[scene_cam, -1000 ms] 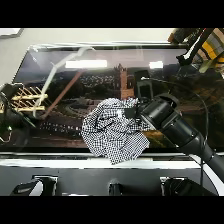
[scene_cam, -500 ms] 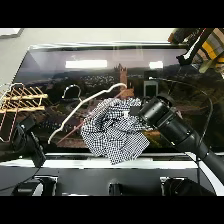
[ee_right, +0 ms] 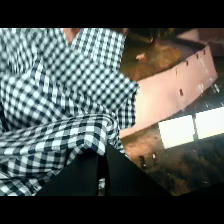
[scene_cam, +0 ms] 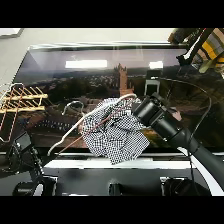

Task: Fold the clothes and pants, and hang the long-sleeved shirts on hangers.

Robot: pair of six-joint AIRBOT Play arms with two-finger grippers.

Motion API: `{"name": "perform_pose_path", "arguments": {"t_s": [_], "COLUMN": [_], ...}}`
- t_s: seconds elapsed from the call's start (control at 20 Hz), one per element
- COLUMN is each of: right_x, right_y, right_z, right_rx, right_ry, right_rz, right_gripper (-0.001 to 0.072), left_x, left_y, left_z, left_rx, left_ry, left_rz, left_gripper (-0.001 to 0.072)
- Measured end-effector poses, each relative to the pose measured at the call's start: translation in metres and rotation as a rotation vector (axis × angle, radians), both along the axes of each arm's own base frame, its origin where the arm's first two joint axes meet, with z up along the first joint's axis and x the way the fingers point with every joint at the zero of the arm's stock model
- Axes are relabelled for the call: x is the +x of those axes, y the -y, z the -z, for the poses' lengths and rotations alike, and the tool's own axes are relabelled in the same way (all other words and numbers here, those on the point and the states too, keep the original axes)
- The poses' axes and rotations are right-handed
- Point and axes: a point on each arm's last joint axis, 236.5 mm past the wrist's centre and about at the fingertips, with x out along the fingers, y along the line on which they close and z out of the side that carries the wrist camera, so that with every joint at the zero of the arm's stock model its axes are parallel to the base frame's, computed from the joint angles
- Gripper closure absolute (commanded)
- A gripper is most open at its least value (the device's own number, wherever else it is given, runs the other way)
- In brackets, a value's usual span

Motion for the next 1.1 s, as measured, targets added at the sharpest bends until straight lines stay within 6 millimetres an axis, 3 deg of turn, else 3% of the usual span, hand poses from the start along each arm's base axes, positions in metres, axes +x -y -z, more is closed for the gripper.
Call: {"name": "perform_pose_path", "arguments": {"t_s": [0.2, 0.5, 0.8, 1.1], "right_x": [0.009, 0.013, 0.003, 0.017], "right_y": [-0.005, -0.007, 0.003, 0.000], "right_z": [-0.007, -0.027, -0.031, -0.041], "right_rx": [0.036, 0.071, 0.036, 0.031], "right_ry": [0.052, 0.089, 0.056, 0.123], "right_rz": [0.015, 0.035, 0.044, 0.019], "right_gripper": [0.0677, 0.0677, 0.0678, 0.0678], "left_x": [-0.005, 0.014, 0.025, 0.027], "left_y": [0.006, 0.005, -0.001, 0.000], "left_z": [0.012, 0.018, 0.031, 0.035], "left_rx": [-0.031, -0.043, -0.008, -0.003], "left_ry": [-0.036, -0.008, -0.039, -0.045], "left_rz": [0.006, -0.040, -0.037, 0.000], "left_gripper": [0.0679, 0.0679, 0.0679, 0.0679]}}
